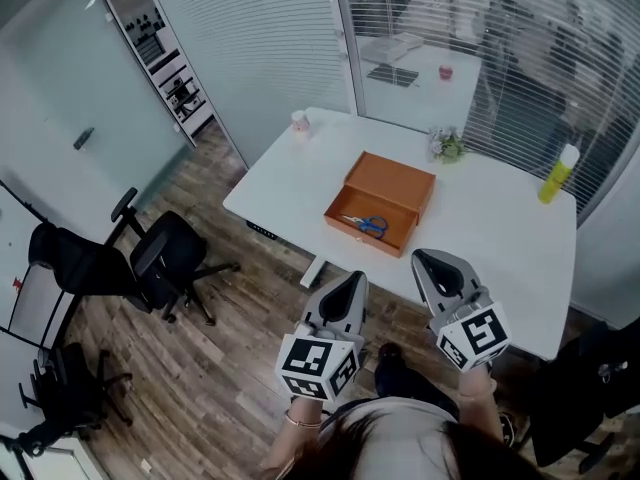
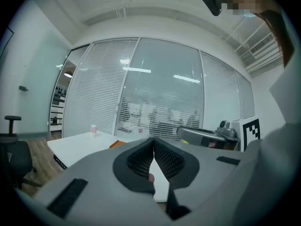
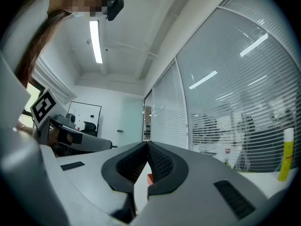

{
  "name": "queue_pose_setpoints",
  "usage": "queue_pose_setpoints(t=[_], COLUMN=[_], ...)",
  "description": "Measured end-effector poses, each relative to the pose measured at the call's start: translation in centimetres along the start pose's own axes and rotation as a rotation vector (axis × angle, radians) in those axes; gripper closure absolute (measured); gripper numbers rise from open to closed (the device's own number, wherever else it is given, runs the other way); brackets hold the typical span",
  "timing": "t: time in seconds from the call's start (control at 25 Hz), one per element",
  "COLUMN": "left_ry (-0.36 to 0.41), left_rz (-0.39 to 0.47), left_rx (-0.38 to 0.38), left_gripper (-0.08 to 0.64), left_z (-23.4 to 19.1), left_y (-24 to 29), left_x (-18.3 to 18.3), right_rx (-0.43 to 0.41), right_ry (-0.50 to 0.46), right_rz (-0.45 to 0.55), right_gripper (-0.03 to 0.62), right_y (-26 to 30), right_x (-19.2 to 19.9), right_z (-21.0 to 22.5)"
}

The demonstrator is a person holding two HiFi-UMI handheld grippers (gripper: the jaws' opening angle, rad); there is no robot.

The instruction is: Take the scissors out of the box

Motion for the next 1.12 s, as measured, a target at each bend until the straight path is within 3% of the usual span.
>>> queue_pose_setpoints(t=[1.12], left_ry=[-0.025], left_rz=[-0.032], left_rx=[-0.109], left_gripper=[0.540], left_z=[-5.7], left_y=[11.4], left_x=[-1.1], right_rx=[-0.110], right_ry=[-0.065], right_rz=[-0.176], right_gripper=[0.561], right_y=[11.1], right_x=[2.0], right_z=[9.5])
Point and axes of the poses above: the fingertips, and each gripper's own axes: y forward along the fingers, z to its right, x out of its underside, the point moved 7 cm from there along -y, backward along the fingers, and after that the axes turned 7 degrees about y, right-handed, at the moved point
